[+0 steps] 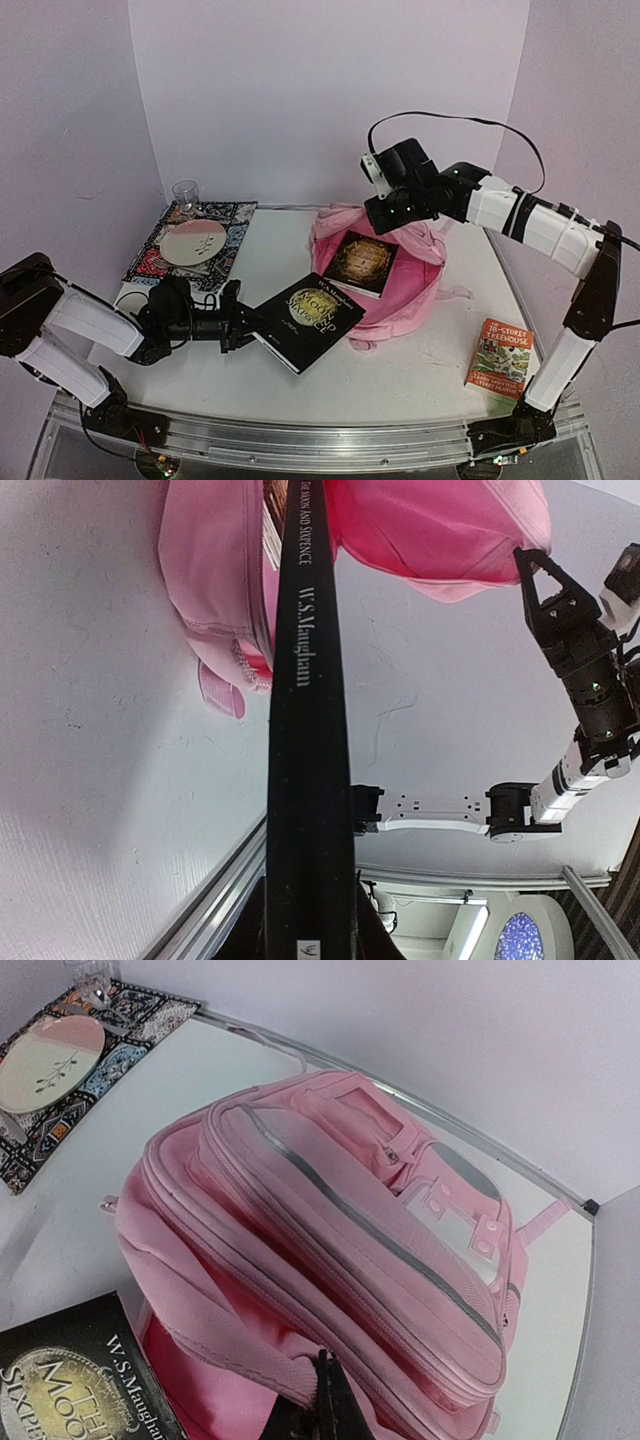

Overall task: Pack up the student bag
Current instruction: Place the book in the largest pocket of the bag.

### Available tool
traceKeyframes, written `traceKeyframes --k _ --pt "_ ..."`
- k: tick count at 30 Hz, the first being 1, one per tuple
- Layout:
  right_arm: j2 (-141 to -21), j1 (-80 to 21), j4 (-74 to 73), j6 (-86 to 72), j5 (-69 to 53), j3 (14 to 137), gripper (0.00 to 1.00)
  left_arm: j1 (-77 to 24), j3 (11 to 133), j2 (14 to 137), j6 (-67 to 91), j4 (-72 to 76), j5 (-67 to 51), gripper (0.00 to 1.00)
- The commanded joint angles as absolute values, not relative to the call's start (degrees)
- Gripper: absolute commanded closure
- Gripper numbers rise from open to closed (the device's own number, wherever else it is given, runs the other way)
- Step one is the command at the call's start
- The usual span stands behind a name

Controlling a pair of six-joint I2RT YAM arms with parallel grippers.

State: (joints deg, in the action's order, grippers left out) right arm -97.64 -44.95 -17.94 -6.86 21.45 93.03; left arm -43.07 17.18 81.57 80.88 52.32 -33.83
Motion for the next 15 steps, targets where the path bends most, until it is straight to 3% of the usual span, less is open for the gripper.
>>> traceKeyframes --k 1,15 --pt "-97.88 -45.8 -13.05 -8.59 18.31 95.44 1.0 -42.88 20.15 78.68 79.03 60.09 -34.47 1.0" --pt "-94.61 -52.07 -9.06 -10.31 14.73 89.82 1.0 -42.89 37.1 95.68 77.83 60.12 -28.6 1.0"
